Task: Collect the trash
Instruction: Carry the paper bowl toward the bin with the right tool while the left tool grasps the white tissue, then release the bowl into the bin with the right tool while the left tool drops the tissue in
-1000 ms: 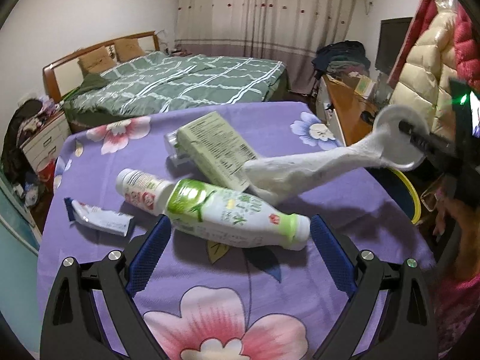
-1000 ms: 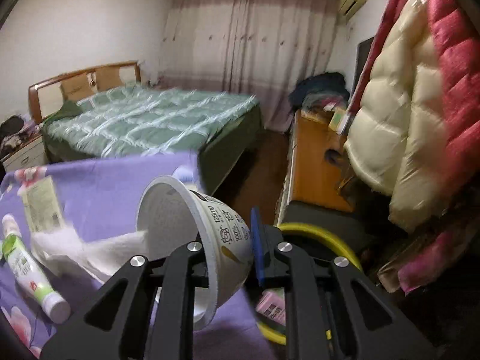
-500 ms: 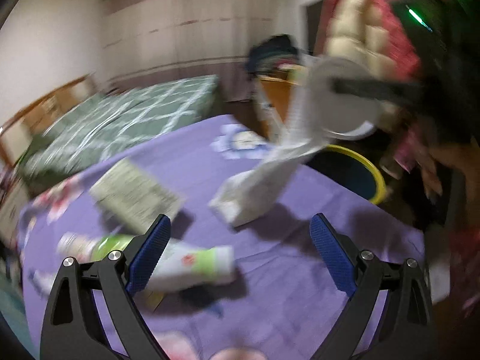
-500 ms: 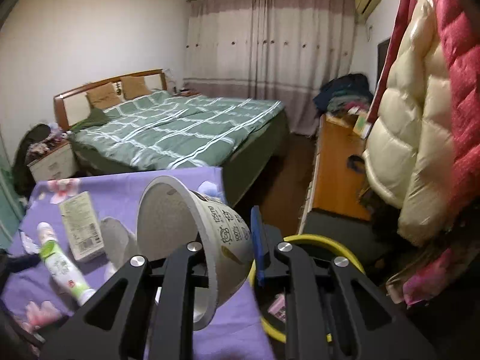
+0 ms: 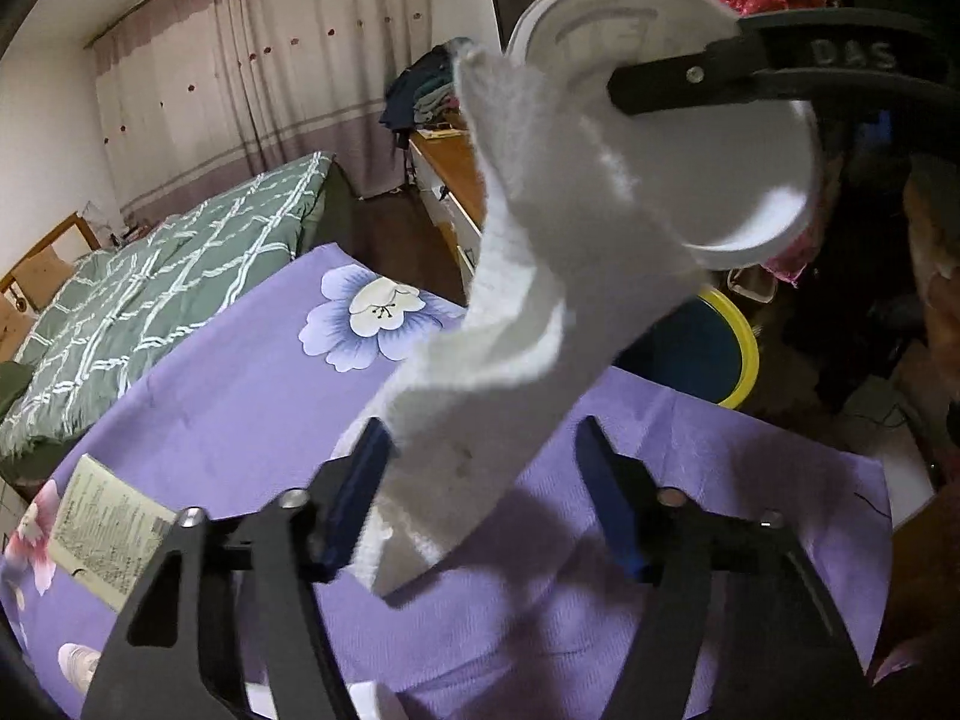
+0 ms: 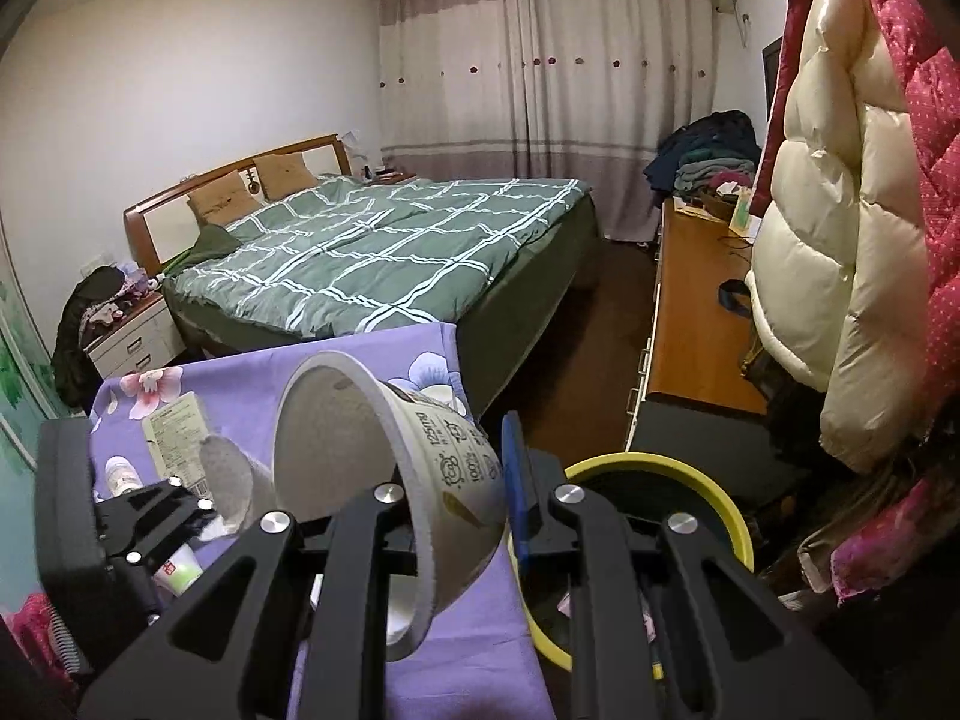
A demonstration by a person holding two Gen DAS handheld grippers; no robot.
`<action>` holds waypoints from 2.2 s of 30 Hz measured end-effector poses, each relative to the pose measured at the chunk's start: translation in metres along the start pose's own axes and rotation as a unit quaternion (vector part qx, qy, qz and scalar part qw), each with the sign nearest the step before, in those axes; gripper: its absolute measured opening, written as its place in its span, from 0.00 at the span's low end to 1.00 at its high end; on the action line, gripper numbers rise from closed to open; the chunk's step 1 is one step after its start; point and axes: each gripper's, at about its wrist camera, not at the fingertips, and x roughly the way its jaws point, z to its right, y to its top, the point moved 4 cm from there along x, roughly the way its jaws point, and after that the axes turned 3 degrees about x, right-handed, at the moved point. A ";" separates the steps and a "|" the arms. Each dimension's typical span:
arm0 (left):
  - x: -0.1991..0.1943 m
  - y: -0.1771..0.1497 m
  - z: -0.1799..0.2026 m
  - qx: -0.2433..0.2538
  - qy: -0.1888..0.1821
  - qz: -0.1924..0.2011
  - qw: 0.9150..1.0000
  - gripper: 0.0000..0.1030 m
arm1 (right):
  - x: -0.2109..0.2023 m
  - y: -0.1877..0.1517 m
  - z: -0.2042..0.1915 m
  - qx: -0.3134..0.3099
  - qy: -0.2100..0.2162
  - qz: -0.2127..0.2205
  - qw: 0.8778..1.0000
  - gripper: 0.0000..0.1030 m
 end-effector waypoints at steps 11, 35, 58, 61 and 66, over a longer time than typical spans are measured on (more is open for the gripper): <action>0.004 -0.005 -0.001 -0.015 -0.020 -0.004 1.000 0.05 | -0.012 0.004 0.020 0.026 0.009 0.009 1.000 0.15; -0.063 0.005 -0.014 -0.050 0.024 0.023 0.998 0.05 | 0.113 -0.070 0.132 0.035 -0.163 -0.149 0.975 0.58; -0.005 0.120 0.085 -0.020 -0.064 0.003 0.998 0.05 | -0.056 -0.096 0.160 0.074 -0.147 -0.029 0.986 0.59; 0.024 0.128 0.101 -0.021 -0.076 -0.013 0.997 0.05 | -0.066 -0.101 0.170 0.082 -0.148 -0.027 0.985 0.61; 0.065 0.138 0.125 -0.024 -0.087 -0.034 0.995 0.06 | -0.071 -0.106 0.187 0.092 -0.151 -0.029 0.984 0.61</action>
